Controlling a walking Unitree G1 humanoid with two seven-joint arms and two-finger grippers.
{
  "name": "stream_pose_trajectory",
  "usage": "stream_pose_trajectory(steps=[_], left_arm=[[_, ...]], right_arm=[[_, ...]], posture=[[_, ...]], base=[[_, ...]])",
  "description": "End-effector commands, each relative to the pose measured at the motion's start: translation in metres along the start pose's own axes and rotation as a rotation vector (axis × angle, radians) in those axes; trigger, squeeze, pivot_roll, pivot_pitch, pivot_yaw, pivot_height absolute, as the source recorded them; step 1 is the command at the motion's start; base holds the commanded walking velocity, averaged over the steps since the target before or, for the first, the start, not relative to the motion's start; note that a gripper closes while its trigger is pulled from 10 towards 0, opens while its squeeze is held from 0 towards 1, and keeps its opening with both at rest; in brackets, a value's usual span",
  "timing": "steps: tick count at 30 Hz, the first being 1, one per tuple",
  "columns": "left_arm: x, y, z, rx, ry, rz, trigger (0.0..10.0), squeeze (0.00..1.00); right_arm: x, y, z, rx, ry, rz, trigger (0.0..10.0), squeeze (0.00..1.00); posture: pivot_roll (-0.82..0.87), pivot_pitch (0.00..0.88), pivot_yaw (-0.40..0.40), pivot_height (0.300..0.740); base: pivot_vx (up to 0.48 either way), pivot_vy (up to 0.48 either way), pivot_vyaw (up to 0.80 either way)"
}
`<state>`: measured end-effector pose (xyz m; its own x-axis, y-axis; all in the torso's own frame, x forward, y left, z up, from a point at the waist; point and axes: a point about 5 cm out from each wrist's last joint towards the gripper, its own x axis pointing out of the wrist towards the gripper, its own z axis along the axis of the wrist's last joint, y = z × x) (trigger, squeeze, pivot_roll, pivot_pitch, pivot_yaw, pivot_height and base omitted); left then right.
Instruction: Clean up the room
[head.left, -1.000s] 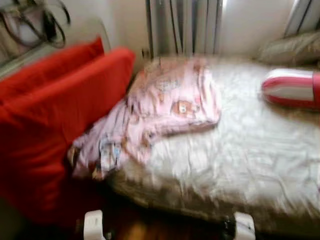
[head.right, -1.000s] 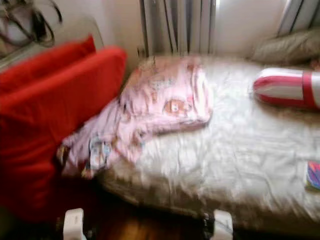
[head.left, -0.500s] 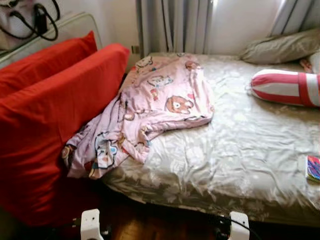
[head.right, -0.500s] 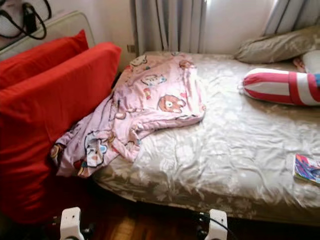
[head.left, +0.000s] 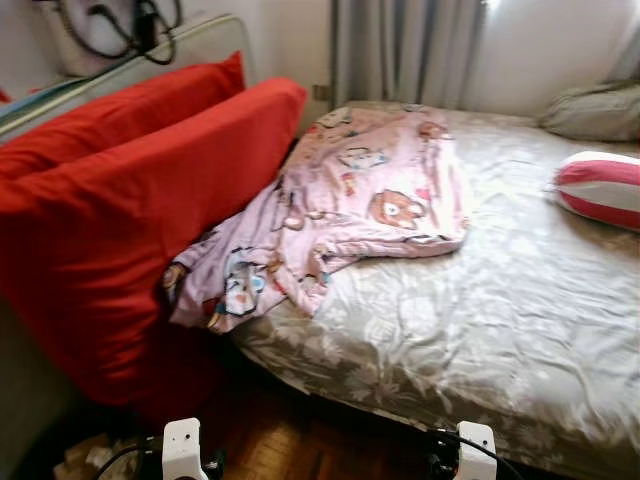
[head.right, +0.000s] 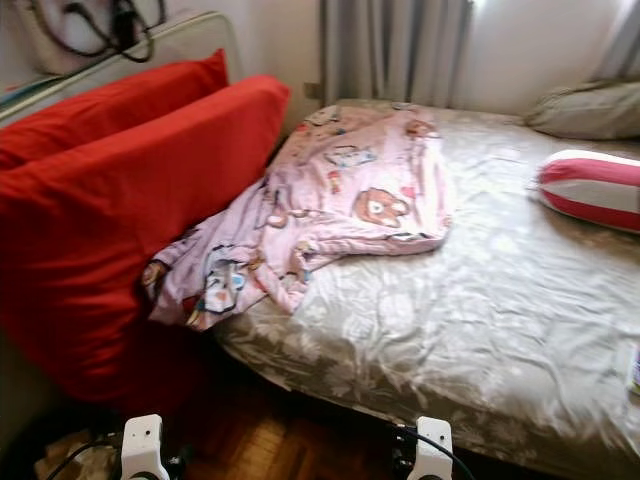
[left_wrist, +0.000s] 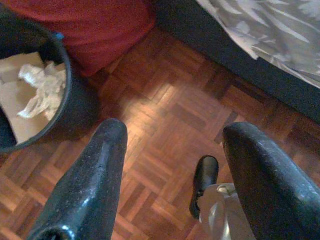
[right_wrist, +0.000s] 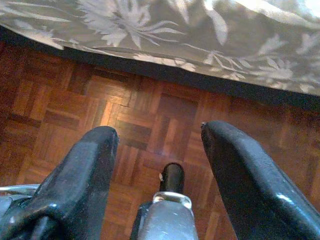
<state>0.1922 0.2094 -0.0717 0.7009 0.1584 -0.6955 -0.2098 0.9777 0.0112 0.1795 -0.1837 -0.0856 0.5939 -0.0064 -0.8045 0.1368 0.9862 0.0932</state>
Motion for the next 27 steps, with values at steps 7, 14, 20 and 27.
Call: stream_pose_trajectory(steps=[7,14,20,27], left_arm=[[-0.0003,0.0025,-0.0013,0.001,0.008,0.014,10.0,0.0],[-0.0005,0.0022,-0.0024,-0.004,0.015,0.013,10.0,0.0],[-0.0009,0.0025,-0.005,0.007,0.033,0.011,10.0,0.0],[-0.0017,0.0021,-0.0078,0.009,0.042,0.01,10.0,0.0]], right_arm=[[0.0004,0.0025,0.0006,0.03,-0.006,0.0,10.0,0.0],[0.0005,0.0023,0.0013,0.033,-0.011,0.0,10.0,0.0],[0.0003,0.0021,0.0006,0.032,-0.009,-0.002,10.0,0.0],[0.0001,0.0021,-0.001,0.014,-0.003,-0.002,10.0,0.0]], posture=[[0.07,0.0,0.036,0.739],[0.06,0.0,0.037,0.739],[0.06,0.0,0.037,0.739],[0.06,0.0,0.04,0.739]], base=[[0.0,0.0,0.19],[0.0,0.0,0.0],[0.0,0.142,0.0],[0.0,0.302,0.0]])
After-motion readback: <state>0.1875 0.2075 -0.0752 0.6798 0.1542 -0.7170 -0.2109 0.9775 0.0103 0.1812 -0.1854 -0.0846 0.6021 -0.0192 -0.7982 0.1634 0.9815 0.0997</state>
